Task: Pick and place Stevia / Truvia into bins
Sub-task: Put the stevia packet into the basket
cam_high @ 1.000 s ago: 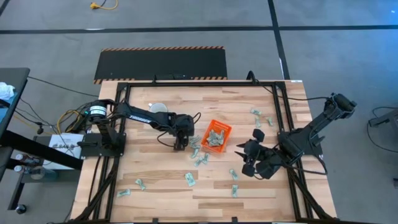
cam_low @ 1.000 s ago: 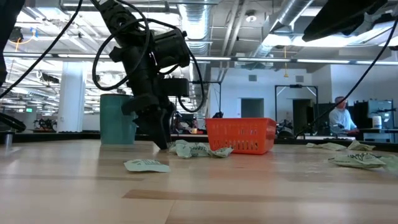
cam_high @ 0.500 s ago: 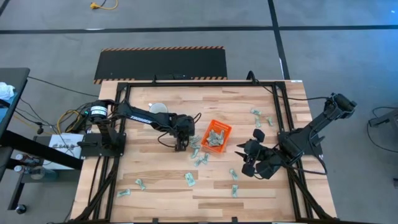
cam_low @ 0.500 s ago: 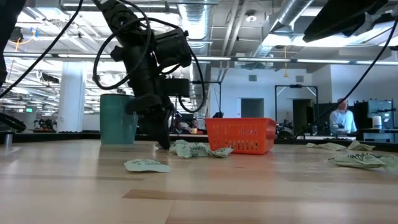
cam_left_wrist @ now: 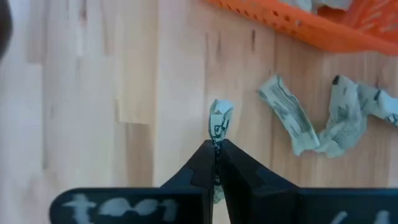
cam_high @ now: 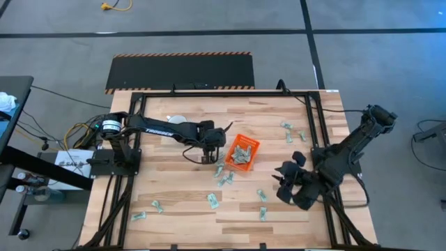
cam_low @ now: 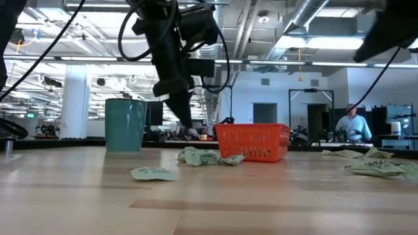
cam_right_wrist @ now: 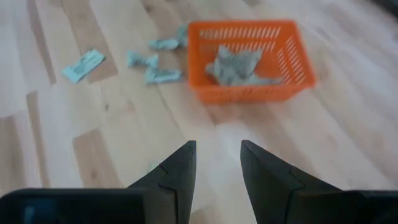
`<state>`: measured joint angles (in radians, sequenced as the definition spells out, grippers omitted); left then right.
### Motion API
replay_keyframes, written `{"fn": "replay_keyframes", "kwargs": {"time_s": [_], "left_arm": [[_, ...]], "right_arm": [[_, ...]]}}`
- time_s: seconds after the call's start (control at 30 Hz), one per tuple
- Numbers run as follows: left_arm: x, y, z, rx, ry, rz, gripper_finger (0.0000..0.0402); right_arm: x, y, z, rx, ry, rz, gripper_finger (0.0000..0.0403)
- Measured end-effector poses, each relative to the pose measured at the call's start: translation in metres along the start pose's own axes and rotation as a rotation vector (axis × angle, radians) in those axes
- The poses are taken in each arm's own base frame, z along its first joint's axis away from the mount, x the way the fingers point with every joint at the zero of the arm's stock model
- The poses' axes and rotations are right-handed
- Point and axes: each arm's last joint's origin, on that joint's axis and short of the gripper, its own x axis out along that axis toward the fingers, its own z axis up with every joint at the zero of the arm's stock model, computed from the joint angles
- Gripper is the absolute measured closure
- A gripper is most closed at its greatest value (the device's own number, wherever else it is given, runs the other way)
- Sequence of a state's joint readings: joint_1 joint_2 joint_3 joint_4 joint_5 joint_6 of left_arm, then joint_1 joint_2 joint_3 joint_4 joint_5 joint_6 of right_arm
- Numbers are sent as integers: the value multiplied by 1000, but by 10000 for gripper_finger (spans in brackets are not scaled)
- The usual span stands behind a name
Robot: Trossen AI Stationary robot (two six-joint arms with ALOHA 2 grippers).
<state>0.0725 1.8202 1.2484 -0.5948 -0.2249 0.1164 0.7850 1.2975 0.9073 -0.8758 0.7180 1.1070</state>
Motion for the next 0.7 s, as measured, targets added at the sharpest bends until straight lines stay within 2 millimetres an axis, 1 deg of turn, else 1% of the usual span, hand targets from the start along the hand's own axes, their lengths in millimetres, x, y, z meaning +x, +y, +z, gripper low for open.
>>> {"fn": "replay_keyframes", "kwargs": {"time_s": [0.07, 0.2, 0.33, 0.4, 0.47, 0.6, 0.7], "left_arm": [[-6, 1, 6, 12, -25, 3, 399], [-18, 4, 24, -4, -144, -17, 399], [-20, 2, 43, -5, -352, -150, 399], [-16, 0, 51, -30, -429, -198, 399], [-6, -3, 55, -40, -454, -225, 399], [16, -9, 55, -2, -437, -238, 399], [21, -10, 55, 14, -438, -234, 399]], "right_arm": [[0, 6, -9, -2, 11, -6, 285], [4, 19, -27, -4, 26, -19, 285], [11, 28, -42, 16, 57, -44, 285], [13, 31, -48, 30, 76, -54, 285], [16, 33, -52, 40, 97, -60, 285], [18, 35, -56, 42, 114, -70, 285], [20, 35, -56, 44, 114, -74, 285]]}}
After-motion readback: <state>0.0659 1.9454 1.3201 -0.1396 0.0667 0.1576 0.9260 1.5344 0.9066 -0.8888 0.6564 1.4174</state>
